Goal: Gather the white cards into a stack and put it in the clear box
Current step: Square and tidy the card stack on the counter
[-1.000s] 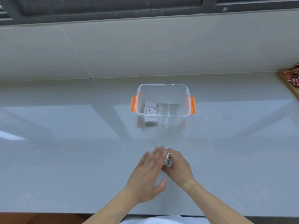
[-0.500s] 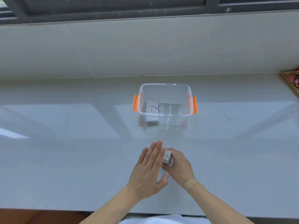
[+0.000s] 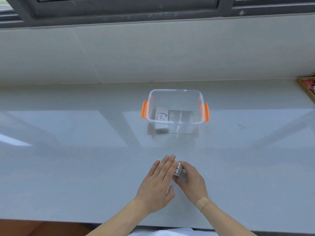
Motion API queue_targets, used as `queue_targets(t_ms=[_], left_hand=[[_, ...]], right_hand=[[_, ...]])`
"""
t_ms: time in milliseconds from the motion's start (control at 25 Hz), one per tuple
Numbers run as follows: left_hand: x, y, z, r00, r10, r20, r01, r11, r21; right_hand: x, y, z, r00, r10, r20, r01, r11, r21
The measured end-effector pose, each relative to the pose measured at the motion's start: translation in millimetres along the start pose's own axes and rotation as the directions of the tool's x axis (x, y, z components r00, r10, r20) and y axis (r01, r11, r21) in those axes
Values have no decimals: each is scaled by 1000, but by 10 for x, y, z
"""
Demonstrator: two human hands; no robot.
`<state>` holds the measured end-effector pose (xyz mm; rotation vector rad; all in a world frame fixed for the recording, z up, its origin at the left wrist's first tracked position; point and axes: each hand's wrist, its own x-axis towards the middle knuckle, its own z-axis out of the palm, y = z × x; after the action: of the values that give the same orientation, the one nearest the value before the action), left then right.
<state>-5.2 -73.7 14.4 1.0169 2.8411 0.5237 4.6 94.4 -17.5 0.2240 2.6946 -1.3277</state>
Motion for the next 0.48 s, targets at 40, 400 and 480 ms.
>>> queue_targets(t_ms=[40, 400, 480], left_hand=[[4, -4, -9, 1000, -11, -4, 10, 1000, -11], [-40, -140, 114, 894, -375, 247, 443, 650, -618], [-45, -137, 165, 884, -354, 306, 468, 668, -579]], right_hand=[[11, 4, -10, 1000, -21, -2, 21, 999, -27], [216, -142, -379, 948, -217, 232, 316, 718, -620], [179, -166, -263, 944, -183, 276, 326, 656, -681]])
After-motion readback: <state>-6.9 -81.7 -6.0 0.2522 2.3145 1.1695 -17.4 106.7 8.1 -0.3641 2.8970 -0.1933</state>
